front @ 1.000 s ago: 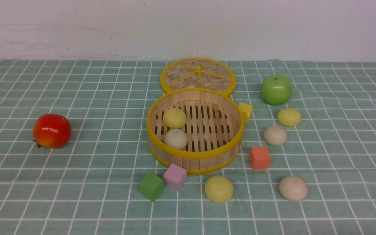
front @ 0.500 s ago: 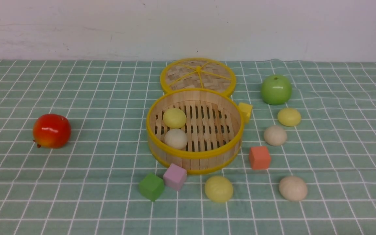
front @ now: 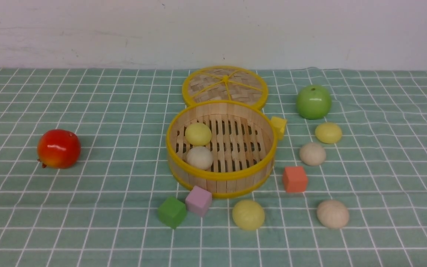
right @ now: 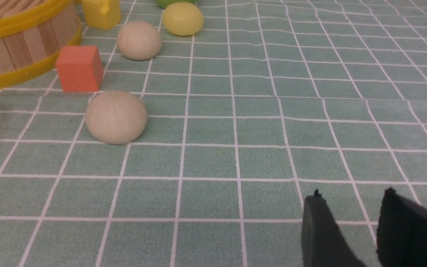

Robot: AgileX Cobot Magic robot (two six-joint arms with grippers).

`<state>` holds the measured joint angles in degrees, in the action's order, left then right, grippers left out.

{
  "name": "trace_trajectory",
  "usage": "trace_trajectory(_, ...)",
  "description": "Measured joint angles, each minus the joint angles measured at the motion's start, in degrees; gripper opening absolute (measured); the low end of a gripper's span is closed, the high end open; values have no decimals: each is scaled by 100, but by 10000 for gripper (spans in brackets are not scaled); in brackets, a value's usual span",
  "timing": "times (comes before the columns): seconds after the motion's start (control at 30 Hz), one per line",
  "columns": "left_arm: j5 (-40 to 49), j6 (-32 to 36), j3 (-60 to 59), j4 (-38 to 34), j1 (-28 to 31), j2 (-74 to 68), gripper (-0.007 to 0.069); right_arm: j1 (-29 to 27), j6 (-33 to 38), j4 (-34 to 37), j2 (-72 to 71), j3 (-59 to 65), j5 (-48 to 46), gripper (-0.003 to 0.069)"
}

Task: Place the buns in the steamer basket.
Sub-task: Use the right arm to grab a steamed stuffed bun

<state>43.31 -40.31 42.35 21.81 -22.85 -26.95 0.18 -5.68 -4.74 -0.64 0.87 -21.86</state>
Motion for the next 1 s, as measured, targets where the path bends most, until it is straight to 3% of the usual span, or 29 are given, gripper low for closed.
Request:
trace_trajectory(0.17,-1311,-42,-1436,-107,471,974,-14,0,0,0,0,0,0,240)
trace_trajectory(0.3,-1769,289,-2205,-311,847,1611,-14,0,0,0,0,0,0,240)
trace_trajectory(0.5,-1859,2301,-3451,-1039,1365,2655,-13,0,0,0,0,0,0,240)
trace_trajectory(0.6,-1828,2689,-3779,-1390,1550,2751,-13,0,0,0,0,0,0,240)
trace_trajectory(0.77,-1736,2401,-4311,-1513,1947,2756,-10,0,0,0,0,0,0,240)
trace_trajectory(1.0,-1873,2318,-4362,-1491,2001,2756,-6,0,0,0,0,0,0,240)
